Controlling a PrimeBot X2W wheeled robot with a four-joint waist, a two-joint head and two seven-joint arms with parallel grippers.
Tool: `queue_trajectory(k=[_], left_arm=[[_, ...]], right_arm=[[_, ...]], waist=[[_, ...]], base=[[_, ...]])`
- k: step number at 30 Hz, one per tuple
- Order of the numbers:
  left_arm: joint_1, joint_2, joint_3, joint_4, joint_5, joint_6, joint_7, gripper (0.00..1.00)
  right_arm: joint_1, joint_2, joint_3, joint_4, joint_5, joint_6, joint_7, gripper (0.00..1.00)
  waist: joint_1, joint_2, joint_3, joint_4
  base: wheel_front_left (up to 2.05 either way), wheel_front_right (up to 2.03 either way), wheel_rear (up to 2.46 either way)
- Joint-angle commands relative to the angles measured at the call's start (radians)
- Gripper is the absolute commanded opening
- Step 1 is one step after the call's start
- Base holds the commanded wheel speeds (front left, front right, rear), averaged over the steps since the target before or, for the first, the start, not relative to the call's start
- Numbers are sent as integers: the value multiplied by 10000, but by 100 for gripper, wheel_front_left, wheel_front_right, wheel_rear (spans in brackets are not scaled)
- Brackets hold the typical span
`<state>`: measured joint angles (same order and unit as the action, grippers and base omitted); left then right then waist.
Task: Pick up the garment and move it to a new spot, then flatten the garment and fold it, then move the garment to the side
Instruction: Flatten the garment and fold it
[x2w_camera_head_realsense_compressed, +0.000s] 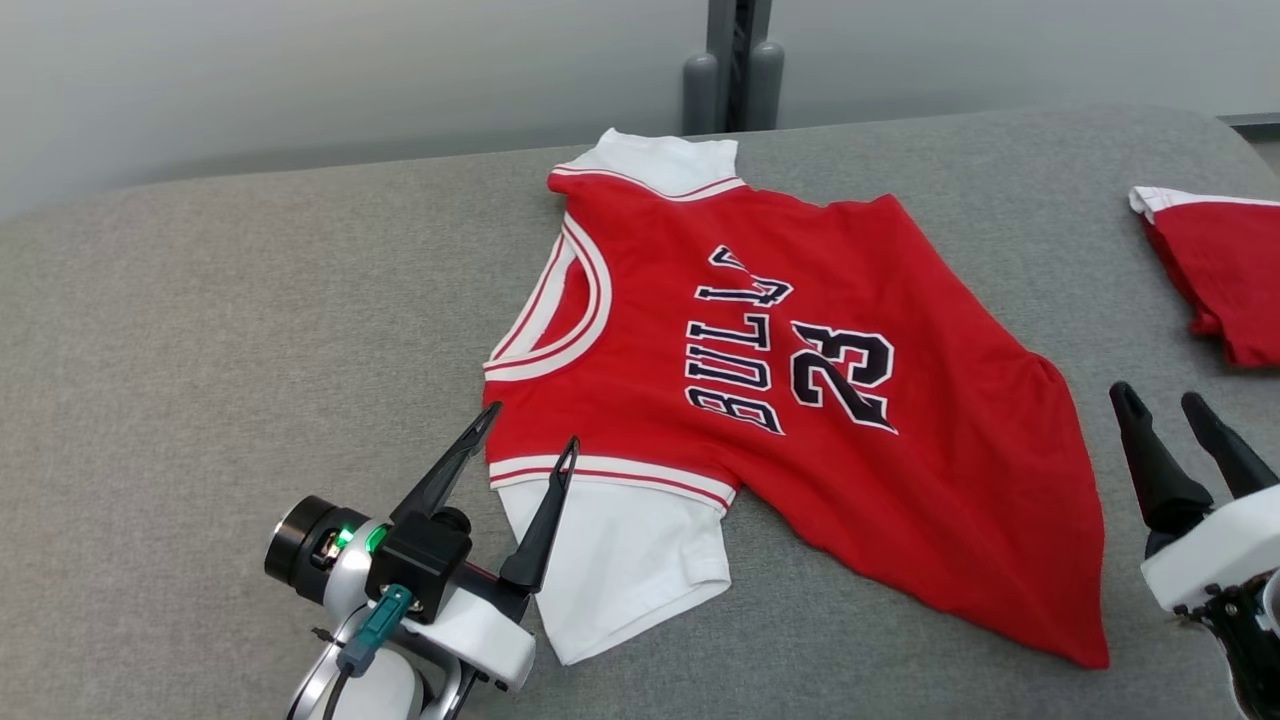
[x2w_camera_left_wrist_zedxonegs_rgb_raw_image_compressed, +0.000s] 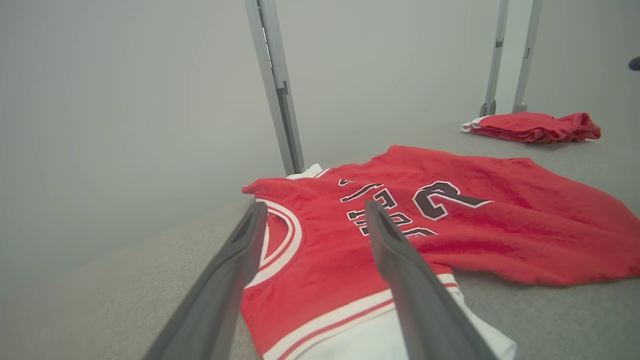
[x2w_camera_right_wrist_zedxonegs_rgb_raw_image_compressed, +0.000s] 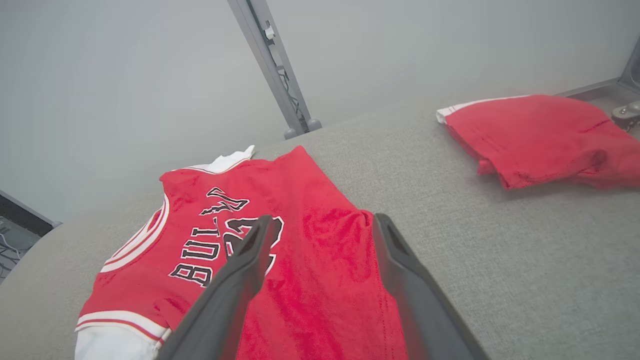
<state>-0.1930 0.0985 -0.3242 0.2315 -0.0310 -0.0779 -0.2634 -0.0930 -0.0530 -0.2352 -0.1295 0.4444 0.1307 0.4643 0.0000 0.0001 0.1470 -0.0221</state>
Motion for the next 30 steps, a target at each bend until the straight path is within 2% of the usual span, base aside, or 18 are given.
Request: queue_trajectory(k=[1,12,20,25,30], left_arm=[[-72,21,57,73,-22,-26,-18,100],[366,-252,242,938,-688,-167,-16,100],[519,-430,385,2029,-1695,29,-16,100],[-181,-452,489,3126,-2256,361,-13,100],[-1338,-452,610,4175,-2913,357,71,100]], right_arm=[[-331,-38,137,139,-59,-1,-671,100],[-53,-645,1697,1469,-226,-1,-4183,100],[-130,-789,2215,2098,-140,-1,-5178,100],[-341,-919,2530,2244,-33,-1,-5420,100],[-561,-971,2756,2189,13,-1,-5620,100]], waist=[[0,-1,54,309],[0,-1,-57,660],[0,-1,-162,602],[0,-1,-42,328],[0,-1,284,-178]], base=[[0,0,0],[0,0,0],[0,0,0],[0,0,0],[0,0,0]])
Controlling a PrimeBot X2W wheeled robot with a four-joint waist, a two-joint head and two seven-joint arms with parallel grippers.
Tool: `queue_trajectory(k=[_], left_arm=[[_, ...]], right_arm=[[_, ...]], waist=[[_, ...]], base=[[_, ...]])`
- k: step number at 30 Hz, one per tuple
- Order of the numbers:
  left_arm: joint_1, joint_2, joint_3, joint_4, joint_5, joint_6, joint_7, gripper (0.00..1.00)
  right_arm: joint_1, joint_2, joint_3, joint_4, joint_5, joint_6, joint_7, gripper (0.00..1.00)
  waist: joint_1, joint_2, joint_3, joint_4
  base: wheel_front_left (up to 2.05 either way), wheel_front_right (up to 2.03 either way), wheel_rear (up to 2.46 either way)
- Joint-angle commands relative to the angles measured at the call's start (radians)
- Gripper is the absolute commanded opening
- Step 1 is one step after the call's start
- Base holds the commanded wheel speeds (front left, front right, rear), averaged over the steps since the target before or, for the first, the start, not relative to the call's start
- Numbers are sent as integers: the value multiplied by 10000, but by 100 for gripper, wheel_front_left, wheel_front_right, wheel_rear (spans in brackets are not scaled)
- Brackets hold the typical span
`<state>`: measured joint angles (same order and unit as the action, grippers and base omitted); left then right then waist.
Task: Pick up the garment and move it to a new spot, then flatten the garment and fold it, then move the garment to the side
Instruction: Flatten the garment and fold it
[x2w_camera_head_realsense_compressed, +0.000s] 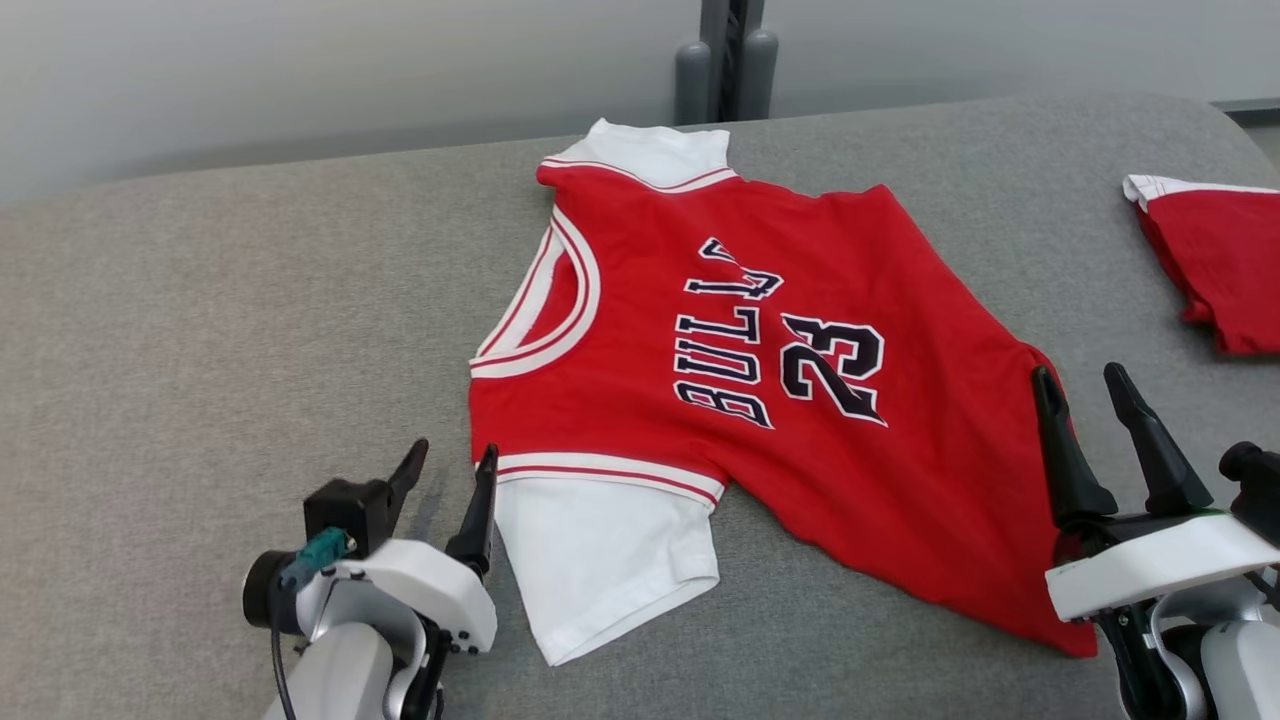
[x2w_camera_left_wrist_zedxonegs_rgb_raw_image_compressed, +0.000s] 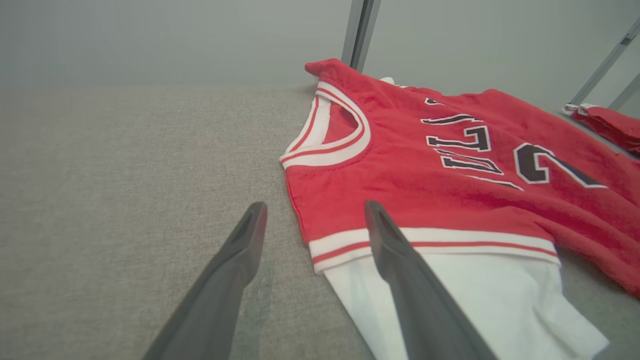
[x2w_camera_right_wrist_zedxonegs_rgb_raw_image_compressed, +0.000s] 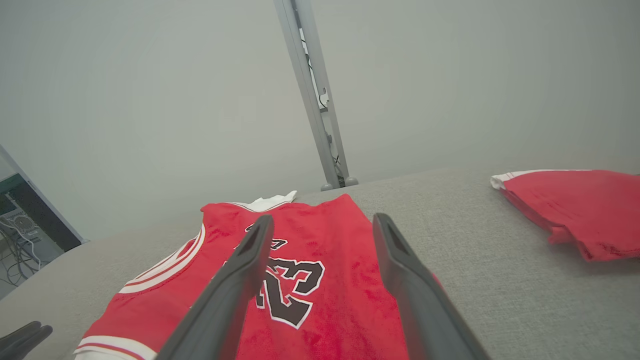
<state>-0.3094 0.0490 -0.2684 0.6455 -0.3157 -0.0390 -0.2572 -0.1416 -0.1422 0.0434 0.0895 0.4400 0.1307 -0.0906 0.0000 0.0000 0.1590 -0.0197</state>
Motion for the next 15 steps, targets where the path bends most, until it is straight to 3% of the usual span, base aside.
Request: queue_trajectory(k=[1,8,15], left_arm=[[-402,39,78,241,-224,-79,88,100],[-1734,62,358,1764,-1184,-392,843,100],[-2568,254,261,2996,-1140,-409,1042,100]], right_arm=[[-110,-70,-32,4,75,-1,-132,100],[-264,-58,-80,75,102,-1,-398,100],[-363,-107,-28,87,99,-1,-563,100]], waist=[[0,0,233,-311],[0,0,605,-1009],[0,0,825,-1310]], base=[[0,0,0],[0,0,0],[0,0,0]])
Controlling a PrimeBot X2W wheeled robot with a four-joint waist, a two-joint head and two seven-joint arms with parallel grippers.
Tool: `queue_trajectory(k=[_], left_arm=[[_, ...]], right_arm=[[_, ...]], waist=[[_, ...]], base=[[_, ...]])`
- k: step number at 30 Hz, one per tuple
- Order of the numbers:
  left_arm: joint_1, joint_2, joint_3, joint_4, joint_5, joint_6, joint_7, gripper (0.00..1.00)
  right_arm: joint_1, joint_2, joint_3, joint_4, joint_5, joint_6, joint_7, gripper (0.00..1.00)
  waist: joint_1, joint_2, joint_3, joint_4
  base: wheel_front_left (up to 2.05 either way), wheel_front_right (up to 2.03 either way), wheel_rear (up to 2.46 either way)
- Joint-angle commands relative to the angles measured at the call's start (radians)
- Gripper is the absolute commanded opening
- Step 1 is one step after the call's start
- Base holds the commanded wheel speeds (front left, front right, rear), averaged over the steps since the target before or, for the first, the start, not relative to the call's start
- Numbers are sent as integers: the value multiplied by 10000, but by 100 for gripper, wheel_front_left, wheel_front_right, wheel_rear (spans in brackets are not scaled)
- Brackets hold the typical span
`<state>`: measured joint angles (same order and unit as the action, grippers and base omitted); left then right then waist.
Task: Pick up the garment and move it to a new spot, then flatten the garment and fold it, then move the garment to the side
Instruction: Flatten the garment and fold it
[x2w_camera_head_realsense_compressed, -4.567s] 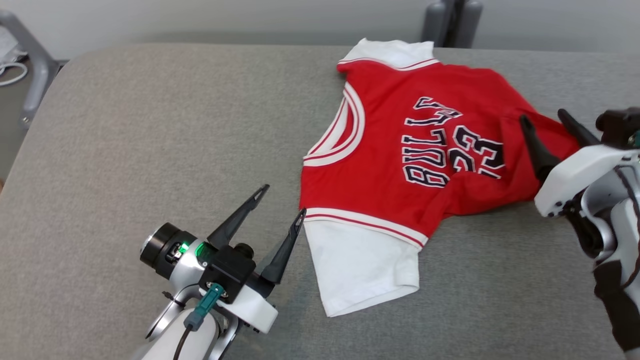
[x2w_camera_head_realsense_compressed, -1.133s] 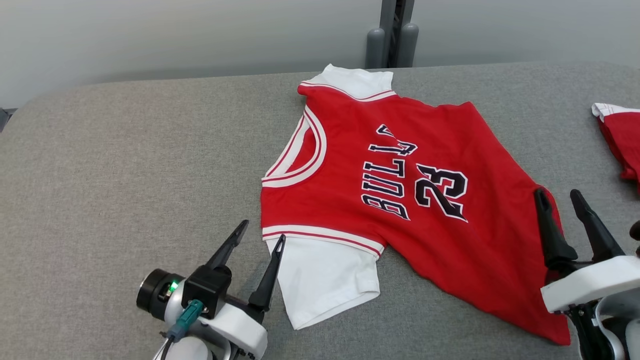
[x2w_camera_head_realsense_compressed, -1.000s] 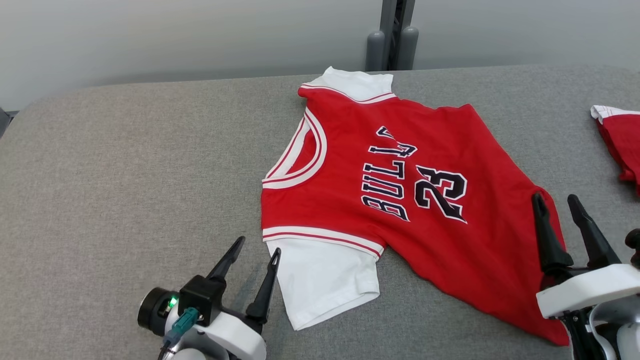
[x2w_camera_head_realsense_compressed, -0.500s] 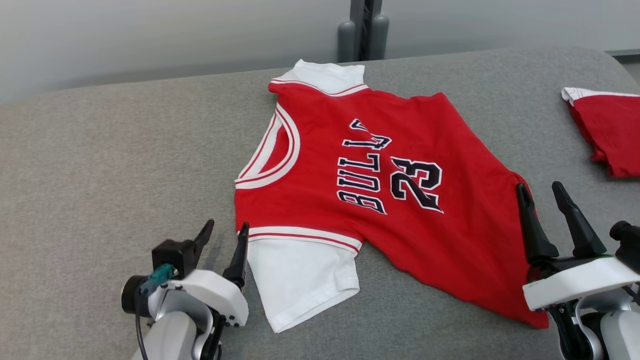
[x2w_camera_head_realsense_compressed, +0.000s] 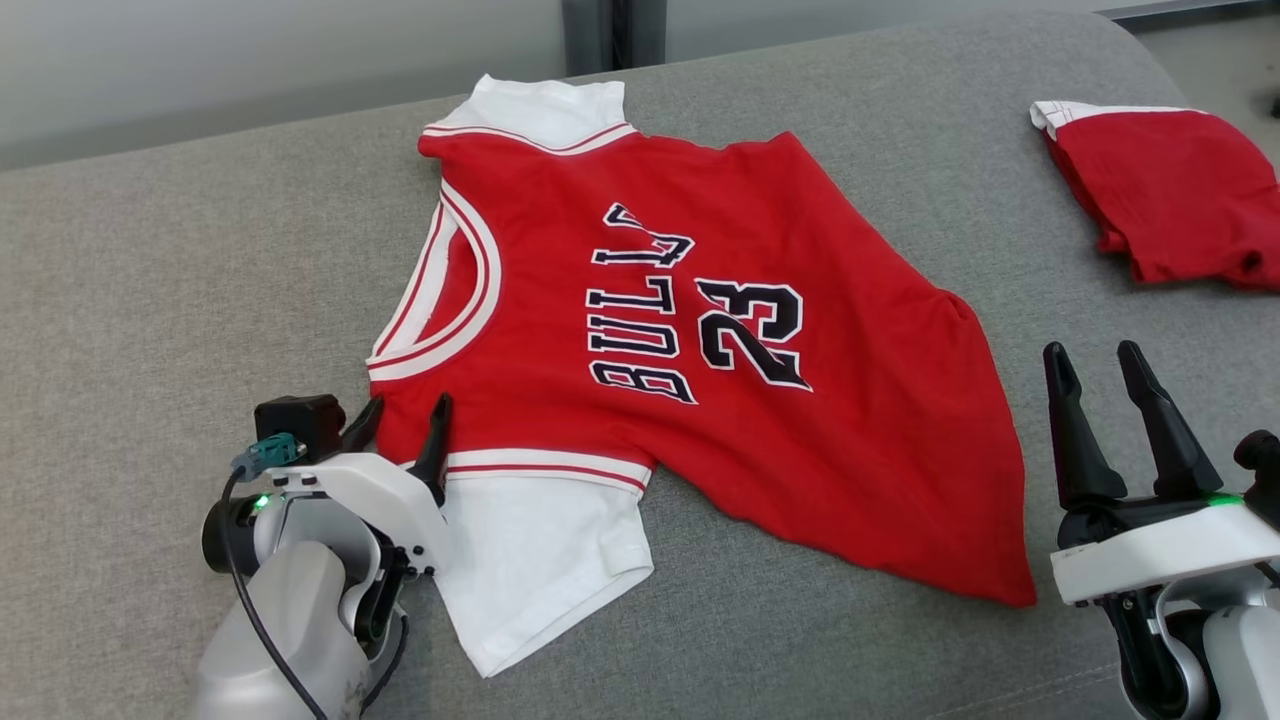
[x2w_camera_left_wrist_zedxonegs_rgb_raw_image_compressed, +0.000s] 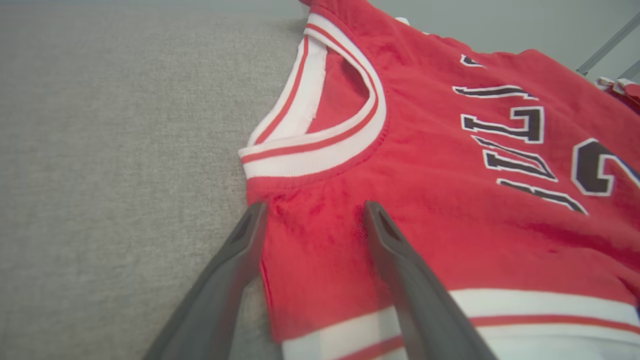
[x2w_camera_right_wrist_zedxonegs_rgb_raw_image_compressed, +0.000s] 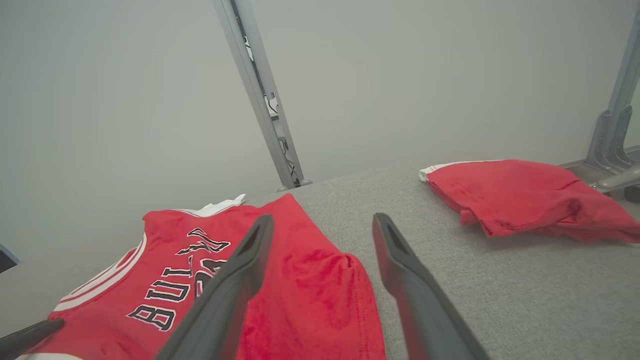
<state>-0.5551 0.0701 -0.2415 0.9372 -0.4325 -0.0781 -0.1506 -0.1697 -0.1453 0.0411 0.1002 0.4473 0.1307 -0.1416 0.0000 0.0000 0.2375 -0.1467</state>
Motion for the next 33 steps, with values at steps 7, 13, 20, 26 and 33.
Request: queue_trajectory(k=[7,13,20,26,33], left_arm=[[-660,230,35,892,-1,145,-310,0],[-915,332,-115,1210,146,151,-586,0],[-1193,580,-16,1435,80,239,-929,0],[-1316,776,79,1469,19,273,-1069,0],[-738,1045,353,-406,393,446,-1146,0]], right_arm=[[-108,-61,-50,29,-48,-1,-162,100],[-138,-11,-10,91,-63,-1,-191,100],[-161,-39,27,157,-70,-1,-232,100],[-199,-53,97,217,-66,-1,-229,100],[-212,-165,24,59,-70,-1,-527,100]], waist=[[0,0,84,-46],[0,0,83,51],[0,0,83,189],[0,0,31,249],[0,0,-211,537]], base=[[0,0,0],[0,0,0],[0,0,0],[0,0,0],[0,0,0]])
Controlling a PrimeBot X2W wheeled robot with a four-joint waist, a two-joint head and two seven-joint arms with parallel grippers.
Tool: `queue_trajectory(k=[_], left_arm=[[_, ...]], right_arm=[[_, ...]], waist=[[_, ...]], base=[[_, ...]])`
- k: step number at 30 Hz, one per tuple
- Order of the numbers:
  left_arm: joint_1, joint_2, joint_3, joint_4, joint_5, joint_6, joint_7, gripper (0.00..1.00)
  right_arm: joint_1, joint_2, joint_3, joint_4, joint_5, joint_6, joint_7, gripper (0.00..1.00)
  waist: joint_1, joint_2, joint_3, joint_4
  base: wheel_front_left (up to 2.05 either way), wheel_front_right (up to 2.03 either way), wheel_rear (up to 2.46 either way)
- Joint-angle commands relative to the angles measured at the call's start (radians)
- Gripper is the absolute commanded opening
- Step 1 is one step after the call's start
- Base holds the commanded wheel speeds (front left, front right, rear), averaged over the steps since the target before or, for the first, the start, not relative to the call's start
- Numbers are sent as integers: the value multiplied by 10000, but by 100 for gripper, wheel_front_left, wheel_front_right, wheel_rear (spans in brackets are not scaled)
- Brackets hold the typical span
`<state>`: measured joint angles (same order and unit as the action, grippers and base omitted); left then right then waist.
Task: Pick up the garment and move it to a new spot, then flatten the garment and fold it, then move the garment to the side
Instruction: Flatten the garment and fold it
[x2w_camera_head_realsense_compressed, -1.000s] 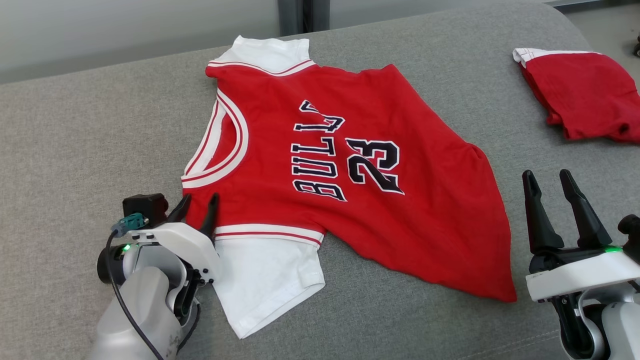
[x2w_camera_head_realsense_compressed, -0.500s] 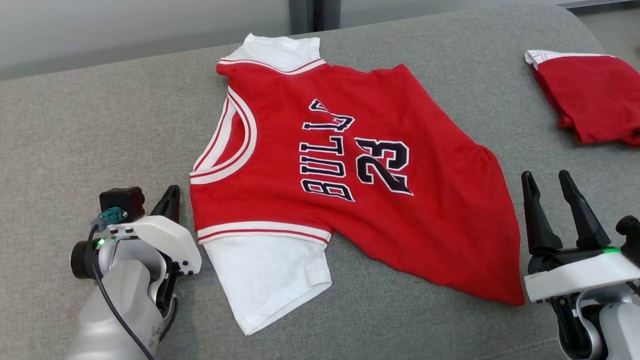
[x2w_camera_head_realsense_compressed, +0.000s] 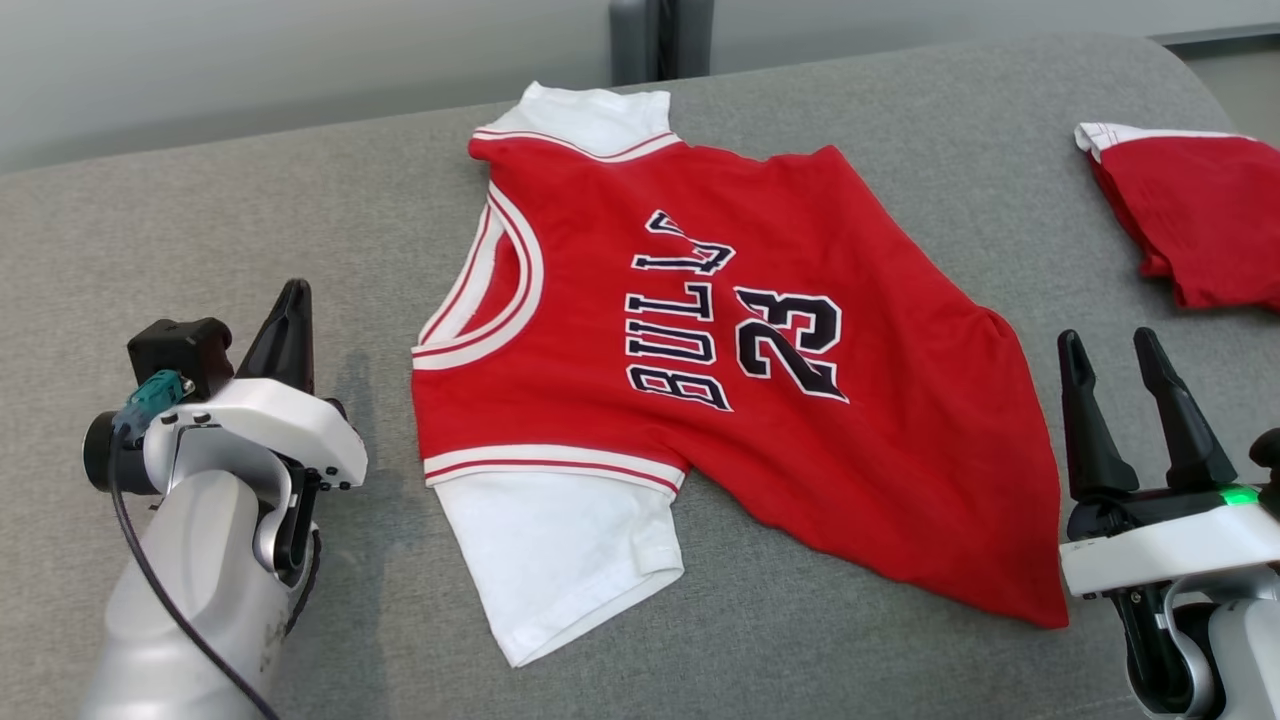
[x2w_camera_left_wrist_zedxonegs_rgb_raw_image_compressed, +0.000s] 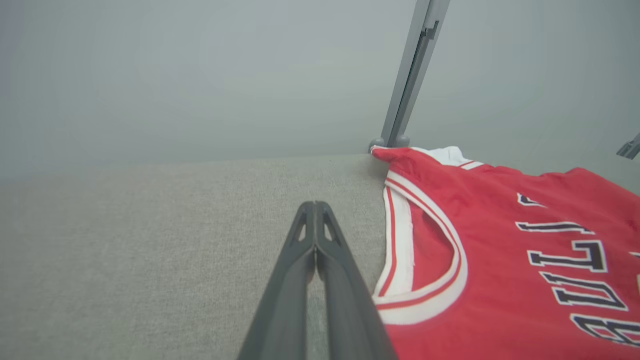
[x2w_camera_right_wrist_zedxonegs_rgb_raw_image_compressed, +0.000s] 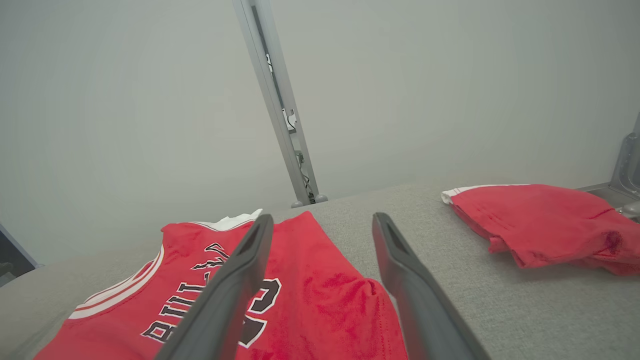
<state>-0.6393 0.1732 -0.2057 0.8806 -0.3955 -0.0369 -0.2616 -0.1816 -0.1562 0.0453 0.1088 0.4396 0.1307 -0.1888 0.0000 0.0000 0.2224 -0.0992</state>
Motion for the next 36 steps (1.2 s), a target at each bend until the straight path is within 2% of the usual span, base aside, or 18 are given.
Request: queue_trajectory(k=[1,4,6,9,15,19,20,21,22,28,36], left_arm=[[353,41,126,-398,102,46,-37,0],[1237,109,579,-2248,361,-9,-41,0],[2331,-89,1006,-3926,676,86,-41,0],[3421,-382,1445,-5366,893,57,-44,0],[5312,-1001,1796,-7470,1395,31,-33,0],[6222,-1162,1606,-8017,1406,-51,-32,0],[6312,-1176,1583,-8090,1464,3,-33,43],[6377,-1179,1556,-8114,1466,72,-33,93],[6441,-1193,1489,-8100,1405,100,-32,100],[6456,-1202,1182,-8154,1114,406,-32,100],[5997,-1207,861,-7462,1387,453,-32,100]], right_arm=[[-75,-73,-40,-46,13,-1,-106,100],[-6,-113,-60,-100,15,-1,-199,100],[139,-175,-55,-87,-41,-1,-275,100],[291,-195,-41,-92,-82,-1,-351,100],[524,-198,-4,-83,-227,-1,-442,100],[658,-155,-19,-72,-223,-1,-486,100],[669,-155,-16,-64,-227,-1,-488,100],[659,-159,-8,-53,-231,-1,-493,100],[647,-166,3,-45,-226,-1,-497,100],[649,-200,46,6,-182,-1,-454,100],[426,-242,221,-48,-211,-1,-330,100]], waist=[[0,0,-122,133],[0,0,-329,332],[0,0,-595,559],[0,0,-845,789],[0,0,-1231,1100],[0,0,-1348,1241],[0,0,-1357,1264],[0,0,-1362,1287],[0,0,-1369,1306],[0,0,-1396,1364],[0,0,-1077,1007]], base=[[0,0,0],[0,0,0],[0,0,0],[0,0,0],[0,0,0],[0,0,0],[0,0,0],[0,0,0],[0,0,0],[0,0,0],[0,0,0]])
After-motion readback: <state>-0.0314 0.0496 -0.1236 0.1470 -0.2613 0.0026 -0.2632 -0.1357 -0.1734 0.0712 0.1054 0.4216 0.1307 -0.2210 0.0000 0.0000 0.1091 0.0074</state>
